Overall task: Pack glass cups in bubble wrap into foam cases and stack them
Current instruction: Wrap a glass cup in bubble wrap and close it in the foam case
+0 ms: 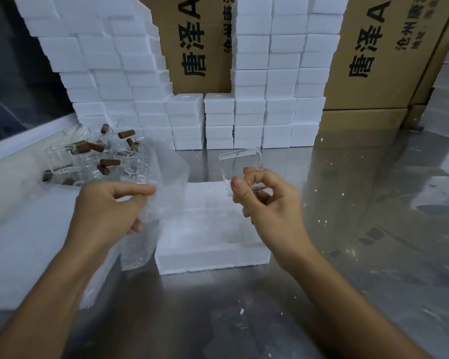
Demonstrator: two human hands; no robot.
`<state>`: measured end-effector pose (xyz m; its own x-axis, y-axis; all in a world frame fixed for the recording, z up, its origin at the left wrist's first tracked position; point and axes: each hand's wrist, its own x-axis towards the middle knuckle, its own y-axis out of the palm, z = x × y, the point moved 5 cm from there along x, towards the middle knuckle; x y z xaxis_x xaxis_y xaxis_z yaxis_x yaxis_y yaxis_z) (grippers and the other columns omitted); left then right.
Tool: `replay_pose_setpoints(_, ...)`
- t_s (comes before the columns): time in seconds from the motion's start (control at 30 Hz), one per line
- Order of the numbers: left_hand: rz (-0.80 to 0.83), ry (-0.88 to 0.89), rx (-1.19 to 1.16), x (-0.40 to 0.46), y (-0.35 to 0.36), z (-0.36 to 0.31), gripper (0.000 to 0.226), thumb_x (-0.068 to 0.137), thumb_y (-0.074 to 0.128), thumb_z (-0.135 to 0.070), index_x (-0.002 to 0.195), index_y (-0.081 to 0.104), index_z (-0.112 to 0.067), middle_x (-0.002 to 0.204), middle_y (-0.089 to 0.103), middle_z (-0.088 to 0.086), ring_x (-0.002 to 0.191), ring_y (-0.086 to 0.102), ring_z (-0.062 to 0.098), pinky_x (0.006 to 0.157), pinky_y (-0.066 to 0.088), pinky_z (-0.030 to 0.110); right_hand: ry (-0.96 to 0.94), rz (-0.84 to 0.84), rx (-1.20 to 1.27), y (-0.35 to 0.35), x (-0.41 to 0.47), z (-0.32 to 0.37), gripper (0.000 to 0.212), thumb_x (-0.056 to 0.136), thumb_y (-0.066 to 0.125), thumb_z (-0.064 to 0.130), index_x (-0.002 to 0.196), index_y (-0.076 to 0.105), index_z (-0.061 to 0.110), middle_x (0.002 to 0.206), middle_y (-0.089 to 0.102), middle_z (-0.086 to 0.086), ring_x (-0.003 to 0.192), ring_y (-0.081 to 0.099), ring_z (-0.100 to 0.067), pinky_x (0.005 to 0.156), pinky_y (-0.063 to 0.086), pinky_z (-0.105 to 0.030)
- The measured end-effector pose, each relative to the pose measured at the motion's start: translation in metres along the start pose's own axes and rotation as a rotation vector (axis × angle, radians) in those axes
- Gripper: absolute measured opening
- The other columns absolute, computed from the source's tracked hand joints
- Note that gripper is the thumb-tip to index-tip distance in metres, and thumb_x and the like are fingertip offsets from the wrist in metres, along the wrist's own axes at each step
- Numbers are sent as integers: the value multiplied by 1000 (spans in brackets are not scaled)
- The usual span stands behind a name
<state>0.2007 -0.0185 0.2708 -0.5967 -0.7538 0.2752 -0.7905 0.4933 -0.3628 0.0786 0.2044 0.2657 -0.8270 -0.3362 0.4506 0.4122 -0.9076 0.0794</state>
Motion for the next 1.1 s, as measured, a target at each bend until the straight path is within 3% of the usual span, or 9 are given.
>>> replay_pose_setpoints(0.17, -6, -75, -200, 2, -6, -2, 28, 86, 70, -4, 80, 78, -30, 78, 76, -13, 42, 63, 16, 42, 51, 18, 15, -4, -22, 2, -2, 2, 22, 76, 76, 35, 70, 62, 20, 107, 64, 6, 67, 55, -44, 57, 43, -26)
replay_pose_setpoints(0.3, 8, -61, -235, -3, -3, -6, 17, 74, 82, -8, 81, 78, -23, 71, 75, -4, 42, 60, 9, 42, 51, 17, 20, 3, -26, 2, -3, 4, 24, 71, 75, 41, 68, 63, 21, 105, 65, 7, 63, 53, -39, 57, 43, -25)
replay_pose_setpoints(0.4, -71, 14, -188, -10, 1, -14, 27, 68, 87, -16, 85, 76, -33, 70, 71, -24, 44, 62, 5, 46, 51, 17, 94, 27, 18, 2, -4, 4, 28, 72, 73, 44, 69, 66, 17, 95, 70, 11, 61, 53, -22, 55, 41, -24)
replay_pose_setpoints(0.47, -168, 169, -38, -17, 1, -25, 44, 67, 89, -18, 103, 73, -36, 65, 68, -22, 52, 63, 5, 62, 54, 16, 189, 78, 156, 5, -4, 3, 30, 76, 69, 46, 73, 73, 16, 89, 72, 7, 63, 60, -11, 54, 45, -21)
replay_pose_setpoints(0.57, -237, 440, 232, -27, 7, -39, 59, 70, 86, -8, 123, 66, -24, 95, 71, 2, 51, 56, 15, 78, 46, 8, 316, 229, 487, 14, -5, 7, 32, 81, 64, 45, 83, 76, 15, 96, 73, -4, 72, 66, -13, 61, 50, -22)
replay_pose_setpoints(0.67, -217, 537, 317, -37, 20, -46, 63, 72, 77, 7, 130, 62, -10, 130, 61, 7, 55, 55, 18, 83, 55, 34, 371, 415, 724, 23, -10, 14, 35, 82, 64, 46, 84, 73, 12, 127, 64, -18, 79, 66, -16, 74, 51, -29)
replay_pose_setpoints(0.8, -103, 576, 375, -49, 44, -46, 65, 75, 75, 11, 134, 56, -8, 135, 58, 11, 96, 66, 35, 93, 50, 41, 416, 624, 798, 39, -24, 21, 33, 82, 64, 44, 75, 72, 13, 145, 47, -21, 72, 63, -18, 78, 50, -32)
replay_pose_setpoints(0.93, -31, 579, 403, -49, 52, -43, 77, 67, 83, 10, 136, 54, -9, 137, 57, 12, 85, 66, 28, 82, 45, 28, 452, 586, 718, 42, -26, 13, 34, 80, 64, 44, 74, 68, 11, 137, 58, -8, 65, 62, -18, 75, 51, -32)
replay_pose_setpoints(1.1, 94, 743, 465, -53, 59, -46, 99, 56, 82, 17, 136, 44, -26, 141, 55, 4, 62, 57, 16, 63, 40, 9, 496, 552, 707, 40, -24, 6, 32, 88, 57, 43, 76, 75, 19, 101, 61, -6, 66, 62, -18, 72, 54, -30)
